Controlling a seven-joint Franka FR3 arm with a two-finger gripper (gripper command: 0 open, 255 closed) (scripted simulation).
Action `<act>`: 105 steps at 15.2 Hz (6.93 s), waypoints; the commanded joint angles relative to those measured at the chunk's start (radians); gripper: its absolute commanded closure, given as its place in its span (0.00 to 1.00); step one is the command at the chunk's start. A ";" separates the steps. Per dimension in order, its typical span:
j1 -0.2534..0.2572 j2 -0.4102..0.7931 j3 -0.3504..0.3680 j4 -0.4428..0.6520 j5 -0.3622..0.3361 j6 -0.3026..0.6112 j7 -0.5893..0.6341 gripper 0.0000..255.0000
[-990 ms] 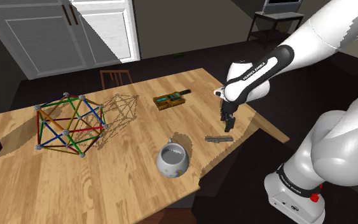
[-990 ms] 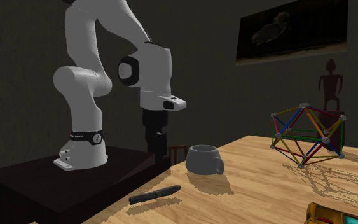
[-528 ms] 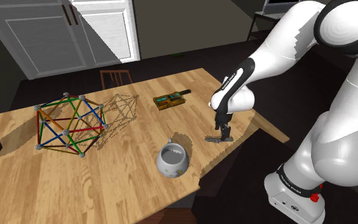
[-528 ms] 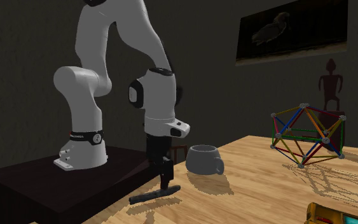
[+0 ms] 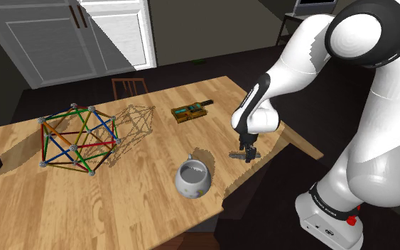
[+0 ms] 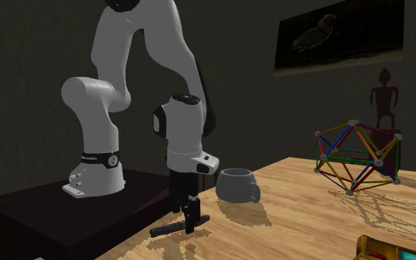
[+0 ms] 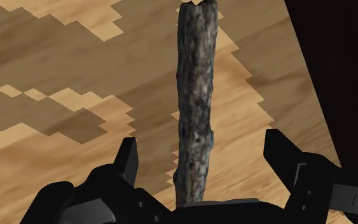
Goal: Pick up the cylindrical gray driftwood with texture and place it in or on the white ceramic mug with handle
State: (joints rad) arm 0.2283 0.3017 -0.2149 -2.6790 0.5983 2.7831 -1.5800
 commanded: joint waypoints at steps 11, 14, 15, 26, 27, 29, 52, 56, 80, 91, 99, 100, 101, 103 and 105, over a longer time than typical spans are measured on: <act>-0.001 0.002 0.002 0.000 0.004 0.002 -0.003 1.00; -0.002 0.002 0.002 0.000 0.004 0.002 -0.003 1.00; -0.002 0.002 0.002 0.000 0.004 0.002 -0.003 1.00; 0.073 -0.213 -0.131 -0.057 -0.257 -0.128 0.203 1.00; 0.075 -0.233 -0.138 -0.060 -0.281 -0.141 0.221 1.00; 0.074 -0.272 -0.148 -0.065 -0.327 -0.169 0.257 1.00; 0.092 -0.537 -0.068 -0.014 -0.495 -0.447 0.535 1.00; 0.160 -0.481 -0.005 0.035 -0.435 -0.430 0.615 1.00; 0.334 -0.093 0.180 0.335 -0.286 -0.303 0.837 1.00; 0.332 -0.062 0.185 0.334 -0.273 -0.272 0.823 0.00; 0.328 -0.143 0.167 0.347 -0.311 -0.366 0.848 0.00; 0.326 -0.163 0.163 0.353 -0.320 -0.391 0.854 0.00; 0.326 -0.163 0.163 0.353 -0.320 -0.391 0.854 0.00; 0.326 -0.163 0.163 0.353 -0.320 -0.391 0.854 0.00; 0.326 -0.163 0.163 0.353 -0.320 -0.391 0.854 0.00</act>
State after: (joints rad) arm 0.5543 0.1395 -0.0517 -2.3264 0.2788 2.3933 -0.7260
